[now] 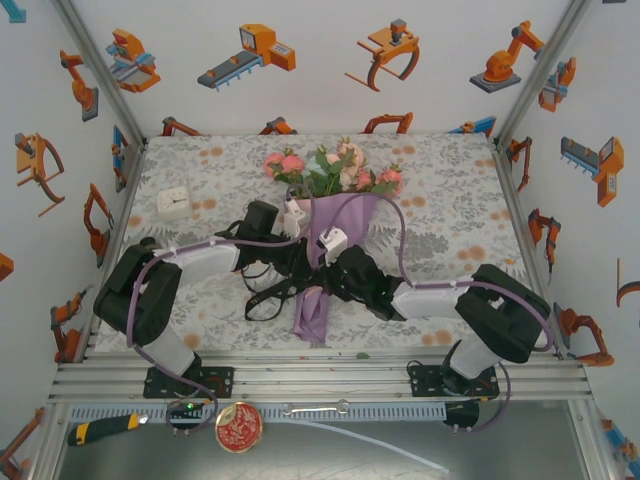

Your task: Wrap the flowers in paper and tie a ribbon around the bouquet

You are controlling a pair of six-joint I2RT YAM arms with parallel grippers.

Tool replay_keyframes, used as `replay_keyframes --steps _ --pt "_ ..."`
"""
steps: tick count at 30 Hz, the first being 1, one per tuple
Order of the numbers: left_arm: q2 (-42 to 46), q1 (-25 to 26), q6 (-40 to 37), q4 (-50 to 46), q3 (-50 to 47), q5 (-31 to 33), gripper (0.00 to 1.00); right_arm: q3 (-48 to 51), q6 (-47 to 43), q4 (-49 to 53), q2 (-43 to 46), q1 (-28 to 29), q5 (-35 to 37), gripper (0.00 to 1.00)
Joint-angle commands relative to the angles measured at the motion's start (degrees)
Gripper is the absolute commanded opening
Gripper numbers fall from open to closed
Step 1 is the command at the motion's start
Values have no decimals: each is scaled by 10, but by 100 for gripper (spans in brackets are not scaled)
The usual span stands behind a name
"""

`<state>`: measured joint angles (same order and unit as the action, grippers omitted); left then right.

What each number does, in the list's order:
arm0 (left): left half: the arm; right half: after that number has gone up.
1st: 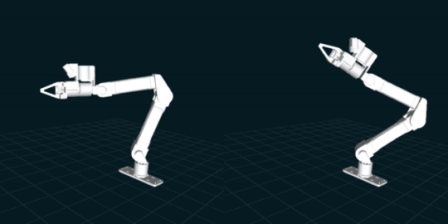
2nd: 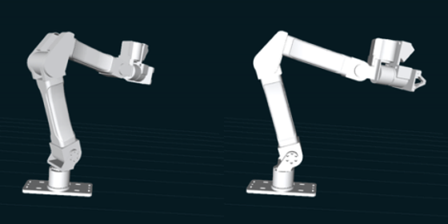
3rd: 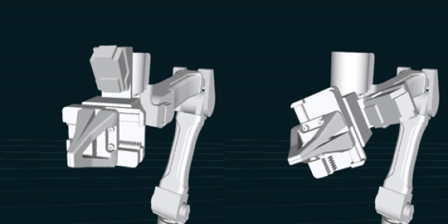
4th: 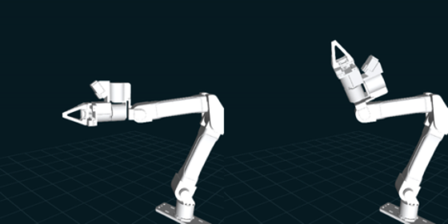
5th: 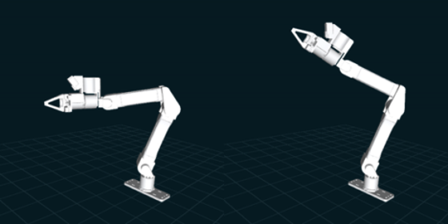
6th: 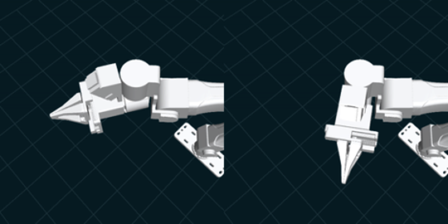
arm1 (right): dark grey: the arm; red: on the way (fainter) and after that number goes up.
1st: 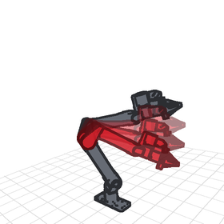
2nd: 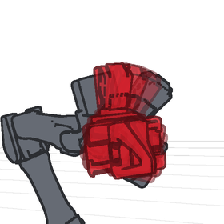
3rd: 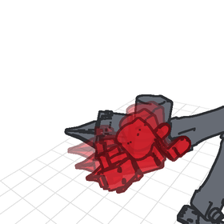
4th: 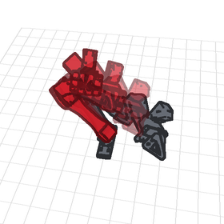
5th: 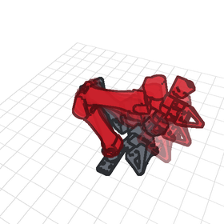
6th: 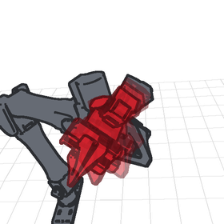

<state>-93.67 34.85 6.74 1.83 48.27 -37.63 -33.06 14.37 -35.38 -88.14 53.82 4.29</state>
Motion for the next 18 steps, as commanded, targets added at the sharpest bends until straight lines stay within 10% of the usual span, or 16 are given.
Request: replay_keyframes --steps 1,14,18 --pt "14 2 -9 -6 -7 -41 28 1 19 -51 28 1 24 0" --pt "27 -8 29 42 -12 -21 13 3 49 -40 17 -1 -11 1" --pt "34 -15 33 42 -19 -21 1 18 63 -15 30 -4 10 16"
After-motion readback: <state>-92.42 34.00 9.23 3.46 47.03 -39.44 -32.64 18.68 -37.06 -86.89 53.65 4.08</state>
